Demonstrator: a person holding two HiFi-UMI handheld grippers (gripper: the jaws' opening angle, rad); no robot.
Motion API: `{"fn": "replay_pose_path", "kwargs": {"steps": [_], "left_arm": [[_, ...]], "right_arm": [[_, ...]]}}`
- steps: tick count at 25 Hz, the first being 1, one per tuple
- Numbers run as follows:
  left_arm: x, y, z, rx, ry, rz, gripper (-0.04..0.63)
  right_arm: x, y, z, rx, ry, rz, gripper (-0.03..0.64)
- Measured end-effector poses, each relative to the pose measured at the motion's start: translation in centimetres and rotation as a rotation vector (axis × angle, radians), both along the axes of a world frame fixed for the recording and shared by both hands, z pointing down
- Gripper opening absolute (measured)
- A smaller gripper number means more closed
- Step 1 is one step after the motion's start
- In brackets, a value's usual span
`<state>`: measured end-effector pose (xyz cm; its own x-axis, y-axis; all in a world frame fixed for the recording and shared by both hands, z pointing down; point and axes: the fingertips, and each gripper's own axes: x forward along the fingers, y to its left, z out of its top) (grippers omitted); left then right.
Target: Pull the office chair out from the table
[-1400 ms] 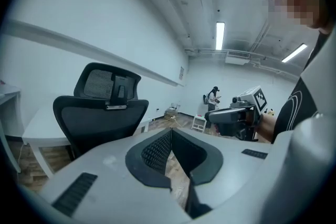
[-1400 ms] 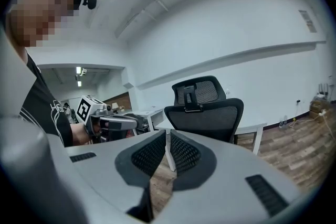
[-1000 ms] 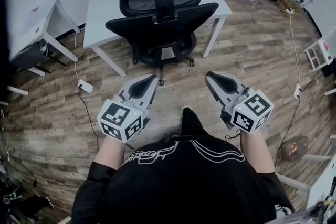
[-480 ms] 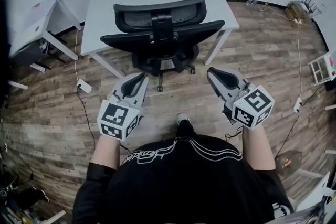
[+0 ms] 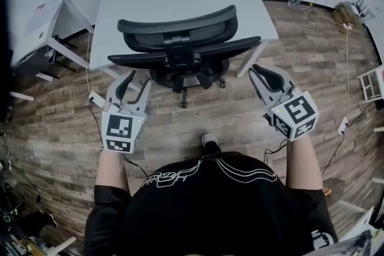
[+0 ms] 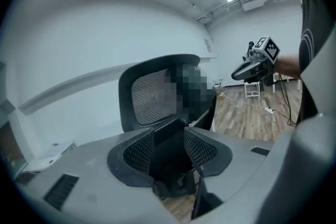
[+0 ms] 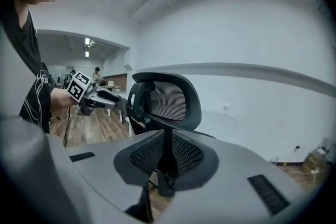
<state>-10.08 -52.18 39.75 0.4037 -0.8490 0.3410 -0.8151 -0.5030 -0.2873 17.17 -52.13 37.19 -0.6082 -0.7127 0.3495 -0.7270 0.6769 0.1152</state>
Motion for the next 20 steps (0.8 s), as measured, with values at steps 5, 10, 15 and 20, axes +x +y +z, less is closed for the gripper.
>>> {"fn": "replay_pose_path", "kwargs": {"steps": [5,10,15,20], "left_arm": [[-2.2,-2.1,0.1,0.021,-0.110,-0.053,0.196],[-4.2,-3.5,1.1,0.055,-0.288,-0.065,0.236],[-6.1,-5.4,2.7,0.053,-0.453,-0.022,0.250],[-6.7,-7.4,4.5,0.079,-0.678,0.073,0.250]], "right_arm": [[1.0,-3.1,-1.3,0.110,0.089,0.000,0.192],[0.9,-5.5,-1.6,0.215,0.249,-0.047,0.240],[1.4,-7.9,2.3,0.280,0.601,-0.146,0.253],[2.2,-10.2,5.3,0.313,0.822,-0.194,0.253]]}}
